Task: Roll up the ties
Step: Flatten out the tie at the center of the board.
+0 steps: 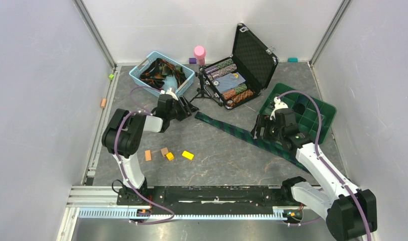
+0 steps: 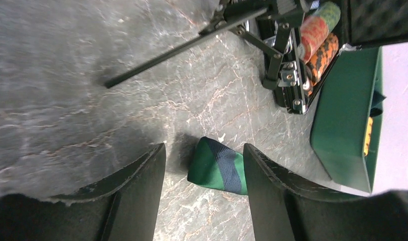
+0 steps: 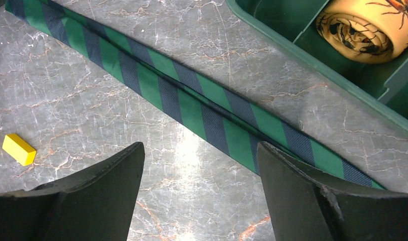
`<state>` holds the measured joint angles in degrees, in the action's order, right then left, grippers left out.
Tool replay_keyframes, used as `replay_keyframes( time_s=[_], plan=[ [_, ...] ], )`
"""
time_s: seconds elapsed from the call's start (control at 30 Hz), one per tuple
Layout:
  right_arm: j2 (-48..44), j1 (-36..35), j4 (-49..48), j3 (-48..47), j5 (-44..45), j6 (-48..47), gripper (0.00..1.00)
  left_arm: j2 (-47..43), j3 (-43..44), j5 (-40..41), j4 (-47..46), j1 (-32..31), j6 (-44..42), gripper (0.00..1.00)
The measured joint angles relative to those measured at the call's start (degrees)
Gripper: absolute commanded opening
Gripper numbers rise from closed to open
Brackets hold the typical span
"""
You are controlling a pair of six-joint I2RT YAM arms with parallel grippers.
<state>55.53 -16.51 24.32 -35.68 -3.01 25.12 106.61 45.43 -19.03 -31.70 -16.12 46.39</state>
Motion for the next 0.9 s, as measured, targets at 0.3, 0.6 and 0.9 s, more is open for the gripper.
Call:
replay_keyframes(
  time_s=[0.3, 0.6, 0.9],
  plan=[
    [0.8, 0.0, -0.6, 0.0, 0.0, -0.6, 0.88, 1.1, 1.2, 0.5, 1.0, -1.5, -1.0, 0.60],
    [2.0, 0.0, -1.5, 0.5, 0.0, -0.8, 0.88, 2.8, 0.2, -1.1, -3.3, -1.2, -1.0, 0.51],
    [2.2, 0.0, -1.6, 0.7, 0.0, -0.8, 0.89, 3.5, -0.4, -3.0, -4.9, -1.2, -1.1, 0.43]
  ],
)
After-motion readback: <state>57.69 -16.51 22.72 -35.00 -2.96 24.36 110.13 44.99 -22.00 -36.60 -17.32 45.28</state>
